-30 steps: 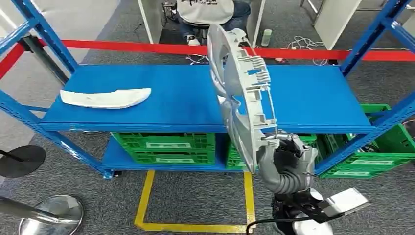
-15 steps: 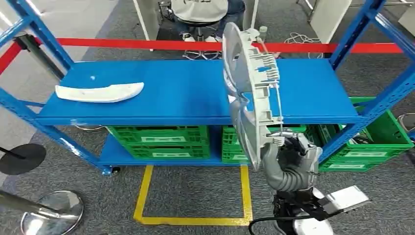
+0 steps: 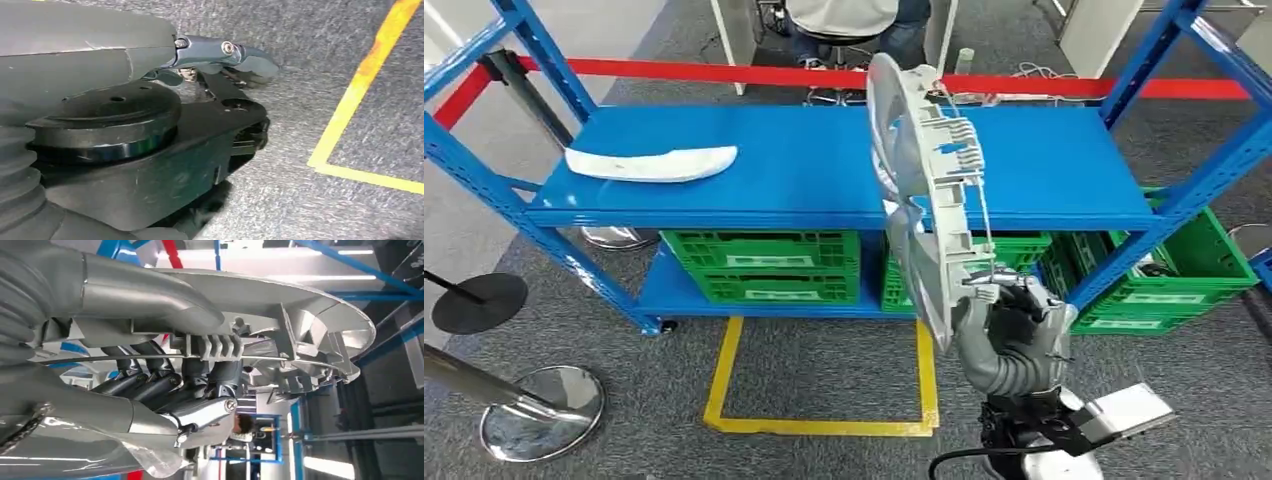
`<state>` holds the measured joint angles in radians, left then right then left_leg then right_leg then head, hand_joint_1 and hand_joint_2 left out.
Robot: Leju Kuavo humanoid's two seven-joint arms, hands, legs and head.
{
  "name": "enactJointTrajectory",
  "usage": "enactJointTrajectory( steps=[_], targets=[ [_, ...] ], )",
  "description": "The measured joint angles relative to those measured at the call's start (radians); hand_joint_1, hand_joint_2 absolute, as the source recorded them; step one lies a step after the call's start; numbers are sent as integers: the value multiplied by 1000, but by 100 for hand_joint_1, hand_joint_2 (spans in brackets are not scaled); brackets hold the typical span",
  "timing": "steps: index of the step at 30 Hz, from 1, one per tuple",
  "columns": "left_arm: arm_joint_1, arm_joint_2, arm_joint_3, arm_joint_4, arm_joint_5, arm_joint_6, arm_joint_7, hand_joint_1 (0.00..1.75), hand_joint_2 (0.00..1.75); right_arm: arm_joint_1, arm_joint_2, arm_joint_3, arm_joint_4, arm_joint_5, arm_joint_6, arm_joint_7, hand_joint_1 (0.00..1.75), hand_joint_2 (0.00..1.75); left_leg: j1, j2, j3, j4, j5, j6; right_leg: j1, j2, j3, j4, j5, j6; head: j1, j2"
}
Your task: Take the parts from the cabinet and place them on the table.
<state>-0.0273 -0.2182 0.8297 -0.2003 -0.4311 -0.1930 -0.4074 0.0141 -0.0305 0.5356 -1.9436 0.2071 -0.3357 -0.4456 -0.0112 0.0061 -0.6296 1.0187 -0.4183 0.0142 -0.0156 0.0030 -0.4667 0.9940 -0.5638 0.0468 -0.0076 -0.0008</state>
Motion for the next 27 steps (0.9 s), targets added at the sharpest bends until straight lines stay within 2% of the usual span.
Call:
enactJointTrajectory(
  steps=[3,4,5,6,7,8,9,10,11,12,13,14,15,16,18,19,20,21,22,23,24,25,26,27],
  targets=[
    [3,0,0,0,1,0,0,0,175,6,0,-1,-1,1,-2,1,175,175,1,0,-7,0,26,-13,3,-2,-20,9,9,-22,1,0],
    [3,0,0,0,0,2,-1,0,175,6,-1,-1,-1,1,-2,2,175,175,4,-1,-13,3,18,-18,-4,-5,-35,6,19,-37,1,0],
    [4,-1,0,0,0,3,-1,0,175,6,-1,-1,-1,1,-2,2,175,175,5,-3,-21,24,-21,-26,-3,-7,-46,6,25,-46,-1,0],
    [4,-1,0,0,0,3,-1,0,175,6,-1,-1,-2,2,-2,2,175,175,7,-3,-37,76,-78,-32,-3,-8,-53,6,34,-56,-4,0],
    [4,-1,0,0,0,2,-1,0,175,6,-1,-1,-4,3,-2,2,175,175,8,-3,-60,158,-142,-38,-2,-8,-62,7,45,-56,-5,0],
    [4,-1,0,0,0,-1,-1,0,175,7,-1,-1,-4,4,-2,2,175,175,9,-3,-76,238,-187,-40,-1,-8,-76,8,58,-58,-4,0],
    [4,-1,0,0,-2,-1,-1,0,175,7,-1,0,-4,6,-2,3,175,175,10,-3,-81,295,-204,-40,0,-8,-90,10,68,-58,-4,0],
    [4,-1,0,0,-7,-1,-1,0,175,8,-1,0,-4,6,-2,3,175,175,9,-3,-69,307,-193,-38,2,-8,-104,11,77,-58,-4,0],
    [4,0,0,0,-9,-1,-1,0,175,9,-1,1,-4,8,-2,4,175,175,9,-3,-41,285,-166,-34,4,-8,-117,12,86,-58,-4,0],
    [3,0,0,0,-10,-1,-1,0,175,9,-1,2,-4,8,-2,4,175,175,9,-3,4,229,-133,-27,6,-7,-129,13,95,-58,-5,0],
    [2,0,0,0,-11,-1,-1,0,175,9,-1,3,-4,9,-2,4,175,175,5,-4,66,139,-105,-15,10,-6,-138,13,104,-57,-4,0],
    [0,0,0,0,-12,-1,-1,0,175,9,-1,3,-5,9,-2,4,175,175,0,-8,138,39,-103,0,9,-6,-143,13,112,-55,-4,0],
    [-2,3,0,-1,-12,-1,-1,0,175,9,-1,3,-6,9,-2,4,175,175,-5,-8,179,-33,-124,13,16,-7,-149,15,119,-48,-3,0],
    [-3,0,0,-1,-12,-1,-2,0,175,9,-2,4,-7,10,-2,4,175,175,-6,-8,182,-49,-127,7,12,-9,-153,13,128,-42,-3,0],
    [-2,0,0,-1,-12,-1,-2,0,175,8,-2,4,-8,11,-2,4,175,175,-12,-9,170,-47,-117,10,6,-11,-156,7,146,-29,-3,0],
    [1,0,0,0,-12,-1,-2,0,175,9,-2,4,-9,11,-2,5,175,175,-8,-8,165,-60,-99,14,11,-9,-158,5,155,-20,-3,0],
    [0,0,0,-1,-12,-1,-2,0,175,9,-2,4,-9,11,-2,5,175,175,-2,0,160,-64,-85,17,7,-5,-168,19,121,-19,-4,0],
    [0,0,0,-1,-12,-1,-2,0,175,9,-3,5,-10,12,-2,5,175,175,-1,0,143,-63,-76,27,6,-5,-189,58,61,-15,1,0],
    [-1,-1,0,-1,-12,-1,-2,0,175,10,-5,5,-10,12,-2,4,175,175,-1,1,128,-60,-65,28,5,-5,-206,129,-3,-12,2,0],
    [-2,-1,0,0,-12,-1,-2,0,175,11,-5,6,-10,12,-2,4,175,175,-2,2,113,-58,-54,29,4,-5,-224,206,-49,-9,2,0],
    [-1,-1,0,-1,-12,0,-3,0,175,13,-6,7,-10,13,-2,4,175,175,-2,3,98,-57,-44,28,4,-5,-234,267,-73,-6,2,0],
    [-2,0,0,0,-12,0,-4,0,175,17,-8,8,-10,12,-3,4,175,175,-2,4,79,-54,-31,27,4,-5,-231,306,-65,-3,2,0],
    [-2,0,0,0,-12,0,-5,0,175,21,-9,8,-10,12,-3,4,175,175,-1,4,63,-51,-21,25,3,-5,-209,300,-33,-1,2,0],
    [-2,-1,0,-1,-12,0,-5,0,175,23,-10,8,-10,12,-3,4,175,175,-1,4,47,-45,-13,22,1,-5,-172,259,6,0,2,0]
  ],
)
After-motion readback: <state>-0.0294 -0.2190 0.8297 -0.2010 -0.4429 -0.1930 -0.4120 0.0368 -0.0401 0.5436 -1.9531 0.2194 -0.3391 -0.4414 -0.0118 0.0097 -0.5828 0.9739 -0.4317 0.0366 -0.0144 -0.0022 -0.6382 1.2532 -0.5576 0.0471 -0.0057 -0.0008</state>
